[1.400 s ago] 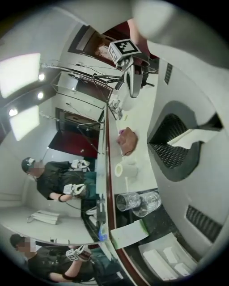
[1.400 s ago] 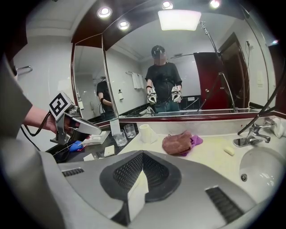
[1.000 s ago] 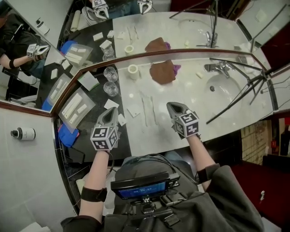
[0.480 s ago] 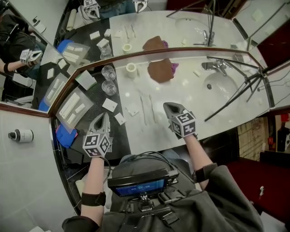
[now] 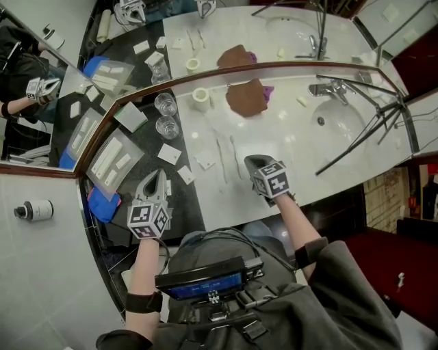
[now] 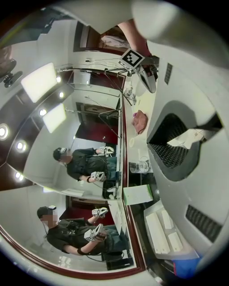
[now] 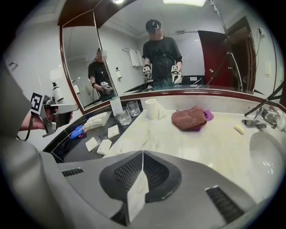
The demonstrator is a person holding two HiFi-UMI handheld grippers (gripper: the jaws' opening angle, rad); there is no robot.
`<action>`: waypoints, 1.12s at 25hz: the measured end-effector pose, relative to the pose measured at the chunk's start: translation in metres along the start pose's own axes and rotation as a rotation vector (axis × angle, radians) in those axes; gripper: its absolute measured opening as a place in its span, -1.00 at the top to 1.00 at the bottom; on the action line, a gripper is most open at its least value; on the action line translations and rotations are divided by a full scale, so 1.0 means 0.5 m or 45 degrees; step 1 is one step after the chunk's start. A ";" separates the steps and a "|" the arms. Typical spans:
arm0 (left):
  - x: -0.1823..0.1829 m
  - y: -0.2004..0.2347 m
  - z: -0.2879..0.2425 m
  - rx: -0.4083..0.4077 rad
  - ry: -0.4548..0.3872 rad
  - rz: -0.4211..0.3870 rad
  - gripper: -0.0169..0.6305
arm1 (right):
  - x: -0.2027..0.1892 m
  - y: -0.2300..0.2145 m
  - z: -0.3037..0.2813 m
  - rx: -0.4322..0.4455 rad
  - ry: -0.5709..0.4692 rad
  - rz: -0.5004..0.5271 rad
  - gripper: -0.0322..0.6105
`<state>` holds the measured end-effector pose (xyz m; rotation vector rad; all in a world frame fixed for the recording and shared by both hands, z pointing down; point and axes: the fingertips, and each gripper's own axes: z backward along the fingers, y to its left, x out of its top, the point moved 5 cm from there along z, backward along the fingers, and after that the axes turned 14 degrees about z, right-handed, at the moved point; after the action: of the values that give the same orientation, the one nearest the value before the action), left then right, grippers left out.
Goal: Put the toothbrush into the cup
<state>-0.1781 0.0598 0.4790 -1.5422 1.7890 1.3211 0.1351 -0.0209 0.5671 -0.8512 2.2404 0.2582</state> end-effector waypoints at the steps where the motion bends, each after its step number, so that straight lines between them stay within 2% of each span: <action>1: -0.001 0.004 0.000 -0.005 0.006 -0.002 0.94 | -0.004 0.002 -0.011 -0.001 0.031 0.000 0.82; 5: -0.009 0.025 -0.004 -0.025 0.032 0.001 0.94 | -0.015 0.006 -0.061 0.012 0.152 0.008 0.56; 13: -0.022 0.064 -0.018 -0.077 0.075 0.022 0.94 | -0.003 -0.015 -0.138 -0.060 0.387 0.012 0.34; 16: -0.027 0.084 -0.019 -0.084 0.087 0.038 0.94 | -0.013 -0.030 -0.165 -0.077 0.487 -0.036 0.34; 19: -0.032 0.106 -0.015 -0.080 0.094 0.052 0.94 | -0.012 -0.029 -0.190 -0.036 0.533 -0.112 0.34; 28: -0.048 0.146 0.013 -0.017 0.088 0.108 0.94 | -0.018 -0.045 -0.238 -0.008 0.643 -0.147 0.40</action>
<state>-0.2402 0.0722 0.5231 -1.5517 1.9112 1.3368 0.0886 -0.0823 0.6609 -1.1440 2.6364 -0.0100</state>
